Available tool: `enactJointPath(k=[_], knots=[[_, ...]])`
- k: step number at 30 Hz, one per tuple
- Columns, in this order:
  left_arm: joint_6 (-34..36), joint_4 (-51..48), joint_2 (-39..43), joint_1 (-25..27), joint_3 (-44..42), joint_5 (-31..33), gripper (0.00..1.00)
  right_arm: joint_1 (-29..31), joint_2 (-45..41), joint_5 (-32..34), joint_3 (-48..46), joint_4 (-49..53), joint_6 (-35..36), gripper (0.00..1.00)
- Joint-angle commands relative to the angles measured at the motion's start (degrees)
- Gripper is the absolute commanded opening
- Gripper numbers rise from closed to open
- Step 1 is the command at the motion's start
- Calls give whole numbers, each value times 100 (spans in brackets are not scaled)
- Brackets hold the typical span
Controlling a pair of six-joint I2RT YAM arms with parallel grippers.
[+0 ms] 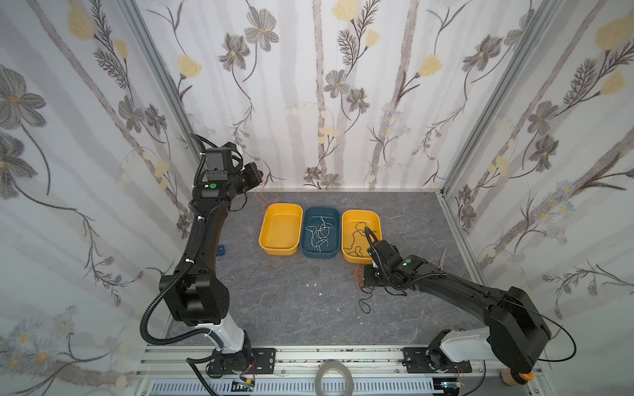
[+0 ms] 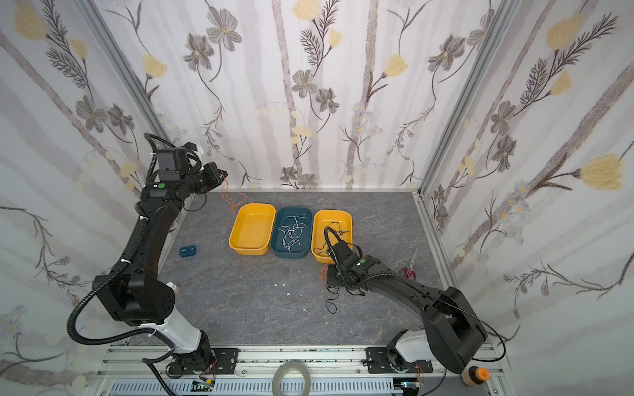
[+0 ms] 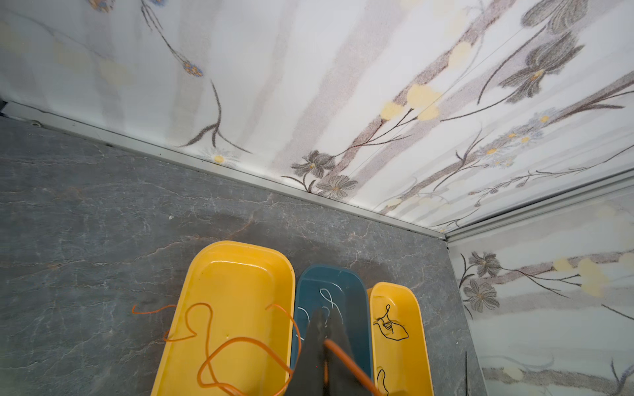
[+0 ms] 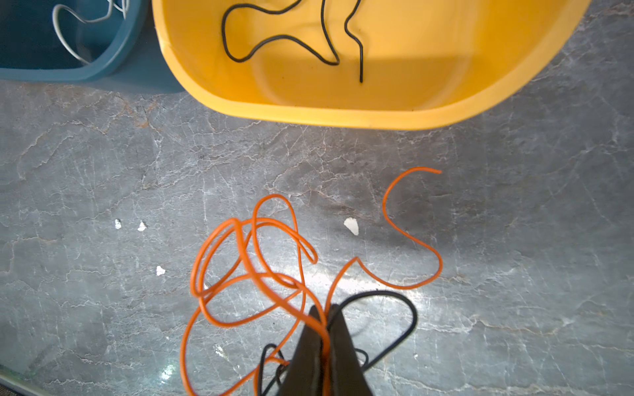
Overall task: Untangle the cables
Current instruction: 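Carry the orange cable with the left gripper over the large yellow tub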
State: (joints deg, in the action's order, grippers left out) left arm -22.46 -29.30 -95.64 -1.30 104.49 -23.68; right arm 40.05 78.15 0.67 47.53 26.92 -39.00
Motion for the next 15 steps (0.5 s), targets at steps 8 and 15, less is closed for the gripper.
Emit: enactJointPath(k=[8, 15], knots=[[216, -325, -37, -10, 1344, 139, 0, 3, -347, 191, 47, 186, -64, 8], [18, -110, 68, 127, 975, -31, 0, -41, -566, 259, -97, 209, -47, 8]])
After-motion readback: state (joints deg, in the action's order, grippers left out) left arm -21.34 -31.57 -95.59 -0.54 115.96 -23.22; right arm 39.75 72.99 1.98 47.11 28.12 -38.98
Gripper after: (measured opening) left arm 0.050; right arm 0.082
